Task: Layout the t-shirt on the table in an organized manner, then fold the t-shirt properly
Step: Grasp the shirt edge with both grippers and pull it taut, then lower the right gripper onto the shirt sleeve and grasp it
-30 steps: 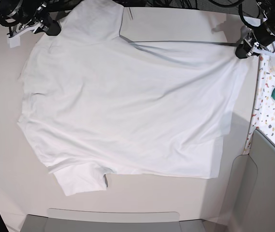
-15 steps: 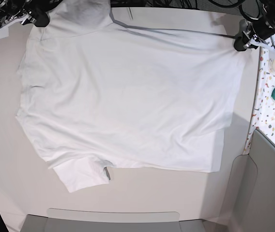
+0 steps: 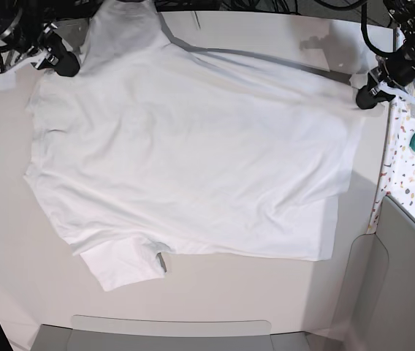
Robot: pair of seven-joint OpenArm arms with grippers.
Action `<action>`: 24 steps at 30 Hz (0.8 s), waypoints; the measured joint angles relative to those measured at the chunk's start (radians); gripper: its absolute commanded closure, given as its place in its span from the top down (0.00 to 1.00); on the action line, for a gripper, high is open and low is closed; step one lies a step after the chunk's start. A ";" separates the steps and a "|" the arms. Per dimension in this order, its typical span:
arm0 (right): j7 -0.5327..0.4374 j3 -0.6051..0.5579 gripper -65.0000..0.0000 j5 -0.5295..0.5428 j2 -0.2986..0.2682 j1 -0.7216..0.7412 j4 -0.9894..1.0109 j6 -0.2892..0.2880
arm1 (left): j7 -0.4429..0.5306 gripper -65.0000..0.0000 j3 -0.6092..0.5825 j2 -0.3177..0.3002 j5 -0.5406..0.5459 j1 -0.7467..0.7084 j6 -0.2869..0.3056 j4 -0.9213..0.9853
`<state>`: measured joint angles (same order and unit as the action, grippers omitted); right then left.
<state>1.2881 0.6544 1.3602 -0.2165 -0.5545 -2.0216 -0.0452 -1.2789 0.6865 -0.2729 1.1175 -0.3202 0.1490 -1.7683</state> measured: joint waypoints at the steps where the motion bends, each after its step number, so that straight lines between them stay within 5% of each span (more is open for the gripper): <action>1: -0.002 -0.014 0.00 -0.015 -0.001 0.035 0.002 0.001 | 0.001 0.00 -0.021 -0.005 -0.003 0.009 -0.003 0.000; 13: 0.013 -0.205 0.00 -0.413 0.038 0.357 0.074 0.001 | 0.004 0.00 -0.114 -0.004 -0.010 0.131 -0.007 0.174; 24: 0.010 -0.191 0.00 -0.439 0.032 0.455 0.212 0.001 | 0.025 0.00 -0.109 -0.043 -0.005 0.195 -0.007 0.274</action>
<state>1.2984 0.4637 0.9211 -0.1844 -0.0990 -1.8091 -0.0441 -1.2537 0.5774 -0.3157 1.1122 -0.1253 0.1421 -1.4948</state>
